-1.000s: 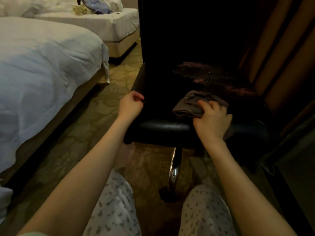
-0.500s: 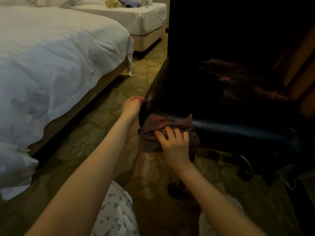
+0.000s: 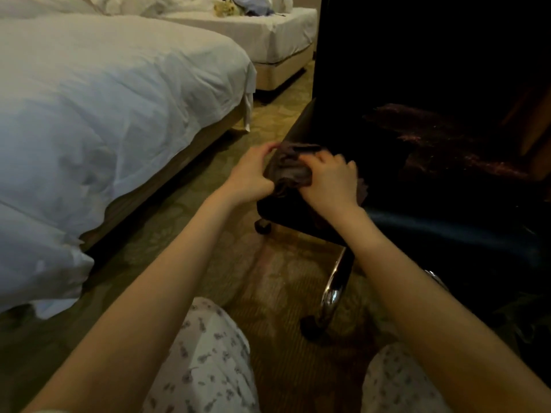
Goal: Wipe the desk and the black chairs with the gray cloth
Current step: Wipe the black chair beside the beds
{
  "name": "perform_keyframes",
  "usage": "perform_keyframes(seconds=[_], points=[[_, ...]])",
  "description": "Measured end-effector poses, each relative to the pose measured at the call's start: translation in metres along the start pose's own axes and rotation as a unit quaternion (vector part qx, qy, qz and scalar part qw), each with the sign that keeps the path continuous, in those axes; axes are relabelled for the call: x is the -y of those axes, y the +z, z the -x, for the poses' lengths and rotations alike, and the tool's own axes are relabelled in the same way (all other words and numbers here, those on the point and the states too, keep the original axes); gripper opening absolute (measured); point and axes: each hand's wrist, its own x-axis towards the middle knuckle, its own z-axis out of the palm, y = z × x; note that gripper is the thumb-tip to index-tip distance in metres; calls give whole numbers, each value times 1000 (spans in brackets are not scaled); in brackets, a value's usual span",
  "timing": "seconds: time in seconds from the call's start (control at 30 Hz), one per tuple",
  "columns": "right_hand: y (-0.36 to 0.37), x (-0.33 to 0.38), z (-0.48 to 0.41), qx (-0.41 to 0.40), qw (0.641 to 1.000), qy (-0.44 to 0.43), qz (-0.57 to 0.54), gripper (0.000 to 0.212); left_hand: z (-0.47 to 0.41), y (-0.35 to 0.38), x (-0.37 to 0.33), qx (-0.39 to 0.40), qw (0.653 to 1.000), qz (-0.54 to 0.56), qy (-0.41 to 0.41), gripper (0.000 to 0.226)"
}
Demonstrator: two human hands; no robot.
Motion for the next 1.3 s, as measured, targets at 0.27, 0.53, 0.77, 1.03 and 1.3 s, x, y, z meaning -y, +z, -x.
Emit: perform_keyframes(seconds=[0.27,0.53,0.77,1.03,1.3], points=[[59,-5,51,-181,973,-95,103,43,13,40,18,-12,957,-238,164,57],[68,-6,69,-198,967,-142,80,33,31,61,32,-59,961,-218,162,44],[69,-34,100,-240,964,-105,37,31,44,86,9,-30,968,-186,165,52],[54,-71,120,-287,958,5,10,42,22,133,-42,-67,967,228,88,49],[36,-106,139,-272,958,83,40,48,13,147,-32,-129,936,327,10,26]])
